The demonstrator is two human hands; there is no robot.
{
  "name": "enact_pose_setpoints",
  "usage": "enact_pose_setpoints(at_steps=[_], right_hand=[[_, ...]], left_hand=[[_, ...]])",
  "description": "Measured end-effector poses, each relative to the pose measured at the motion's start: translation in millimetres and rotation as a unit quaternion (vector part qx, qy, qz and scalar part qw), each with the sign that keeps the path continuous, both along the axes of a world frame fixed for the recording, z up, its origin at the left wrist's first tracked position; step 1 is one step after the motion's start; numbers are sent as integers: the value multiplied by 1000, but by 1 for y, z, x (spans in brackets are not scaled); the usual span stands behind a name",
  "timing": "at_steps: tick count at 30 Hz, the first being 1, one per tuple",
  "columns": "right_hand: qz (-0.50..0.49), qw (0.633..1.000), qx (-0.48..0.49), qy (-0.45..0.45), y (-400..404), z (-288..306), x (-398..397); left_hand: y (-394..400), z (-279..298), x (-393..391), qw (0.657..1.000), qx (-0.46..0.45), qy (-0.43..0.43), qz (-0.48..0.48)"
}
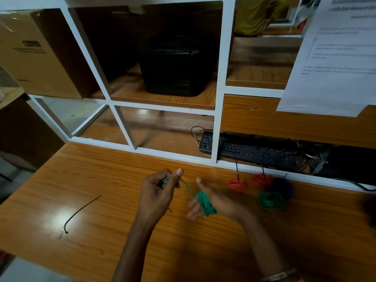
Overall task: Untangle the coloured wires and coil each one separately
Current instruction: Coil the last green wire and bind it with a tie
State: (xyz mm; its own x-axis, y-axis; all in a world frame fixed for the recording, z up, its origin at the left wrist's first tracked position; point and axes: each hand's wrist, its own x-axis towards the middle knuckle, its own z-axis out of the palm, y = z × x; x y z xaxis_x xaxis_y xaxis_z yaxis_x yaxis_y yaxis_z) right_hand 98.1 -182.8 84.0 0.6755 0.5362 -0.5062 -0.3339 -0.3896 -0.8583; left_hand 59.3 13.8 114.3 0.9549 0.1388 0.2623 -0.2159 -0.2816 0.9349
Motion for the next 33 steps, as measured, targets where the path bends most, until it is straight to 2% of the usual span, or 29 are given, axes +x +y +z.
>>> enact_pose_setpoints(at_steps=[2,4,8,12,15,17,19,20,22,23,25,28,31,33], right_hand=[[100,994,-6,33,7,9,-7],[166,984,27,59,13,13,-9],[192,940,242,148,12,13,-6],[101,872,443,183,10,22,-3],[-7,793,576,198,8,27,-1],[-91,769,609,169,4,29,2],[-193,790,571,115,0,30,7],[-238,820,516,76,-1,27,11],[-284,901,327,-31,-1,17,18],[-283,929,223,-78,-1,11,20],[-252,957,94,-113,-4,3,20],[-191,977,47,-79,-8,8,8],[-142,985,58,-75,-5,14,-6],[-107,984,120,-74,-4,15,-12]], left_hand=[[0,-1,2,1000,13,0,1],[2,-4,4,1000,19,6,11],[10,-13,7,998,22,16,59],[5,-22,4,998,12,33,48],[-2,-33,4,998,16,44,-30],[-7,-41,3,992,31,85,-86],[-10,-45,0,983,59,121,-127],[-11,-45,-2,976,81,133,-152],[-11,-43,-5,957,138,146,-208],[-10,-41,-7,950,151,147,-229],[-7,-31,-11,955,111,130,-243],[-5,-17,-9,976,33,80,-199],[-5,-17,-2,993,47,25,-102],[-4,-18,0,996,53,-14,-66]])
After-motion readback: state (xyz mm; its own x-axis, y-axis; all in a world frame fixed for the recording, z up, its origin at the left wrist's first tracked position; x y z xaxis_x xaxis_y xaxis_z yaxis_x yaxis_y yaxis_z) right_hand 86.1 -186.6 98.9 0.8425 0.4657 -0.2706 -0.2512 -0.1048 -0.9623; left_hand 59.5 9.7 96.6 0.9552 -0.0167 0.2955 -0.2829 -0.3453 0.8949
